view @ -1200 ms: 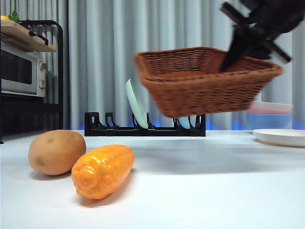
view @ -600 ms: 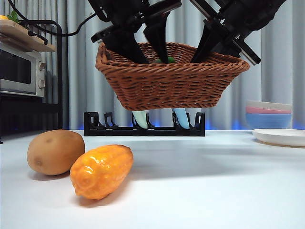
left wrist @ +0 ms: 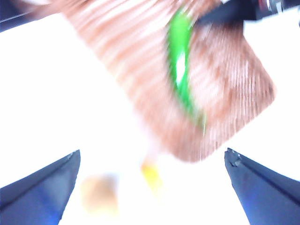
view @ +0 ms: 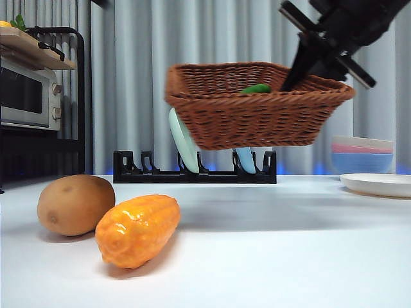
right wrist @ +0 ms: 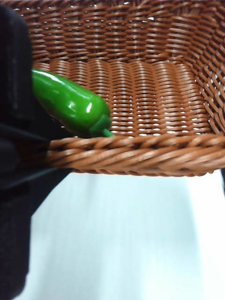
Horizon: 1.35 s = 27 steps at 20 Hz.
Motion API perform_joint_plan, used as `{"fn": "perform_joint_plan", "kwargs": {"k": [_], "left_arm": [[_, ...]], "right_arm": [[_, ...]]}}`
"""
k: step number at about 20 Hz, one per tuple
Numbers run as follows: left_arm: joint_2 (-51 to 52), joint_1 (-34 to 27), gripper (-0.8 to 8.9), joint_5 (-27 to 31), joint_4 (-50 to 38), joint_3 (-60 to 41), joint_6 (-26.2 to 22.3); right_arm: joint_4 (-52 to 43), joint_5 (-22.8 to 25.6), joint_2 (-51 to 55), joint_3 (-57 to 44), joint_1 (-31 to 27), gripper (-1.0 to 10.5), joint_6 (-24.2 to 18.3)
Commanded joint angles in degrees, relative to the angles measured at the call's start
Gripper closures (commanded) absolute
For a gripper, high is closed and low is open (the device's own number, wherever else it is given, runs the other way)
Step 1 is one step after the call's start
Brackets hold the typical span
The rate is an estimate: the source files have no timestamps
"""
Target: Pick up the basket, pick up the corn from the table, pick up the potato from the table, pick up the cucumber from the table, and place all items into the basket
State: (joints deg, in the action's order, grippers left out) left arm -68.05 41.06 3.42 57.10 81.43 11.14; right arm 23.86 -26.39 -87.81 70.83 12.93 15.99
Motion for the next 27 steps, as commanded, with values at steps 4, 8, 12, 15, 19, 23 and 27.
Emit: {"fn": "perform_joint_plan", "kwargs": {"k": [4, 8, 12, 15, 19, 23, 27], "left_arm": [[3.19, 0.22, 2.12, 4.66, 12.24, -3.26, 2.51], [3.17, 0.09, 2.12, 3.56, 2.89, -15.91, 5.92], [0.72, -1.42, 2.12, 1.84, -10.19, -27.10, 8.17], [-5.64, -4.09, 2.12, 2.49, -14.47, -28.61, 7.28], [-14.43, -8.59, 2.12, -0.02, -21.22, -28.61, 5.29], [-19.71, -11.04, 2.35, -0.70, -24.04, -28.61, 3.74], [-20.15, -10.97, 8.21, -0.79, -24.52, -28.59, 0.39]], "right_arm": [[-1.11, -0.70, -0.11, 0.50, -2.03, 9.6, -0.63], [-1.09, -0.70, -0.11, 0.50, -2.05, 9.6, -1.09], [-1.09, -0.70, -0.11, 0.50, -2.05, 9.6, -1.51], [-1.07, -0.70, -0.11, 0.50, -2.05, 9.6, -1.51], [-0.96, -0.72, -0.11, 0.50, -2.05, 9.6, -1.51], [-0.63, -0.72, -0.11, 0.50, -2.05, 9.6, -1.51], [-0.63, -0.70, -0.11, 0.50, -2.05, 9.6, -1.49]]}}
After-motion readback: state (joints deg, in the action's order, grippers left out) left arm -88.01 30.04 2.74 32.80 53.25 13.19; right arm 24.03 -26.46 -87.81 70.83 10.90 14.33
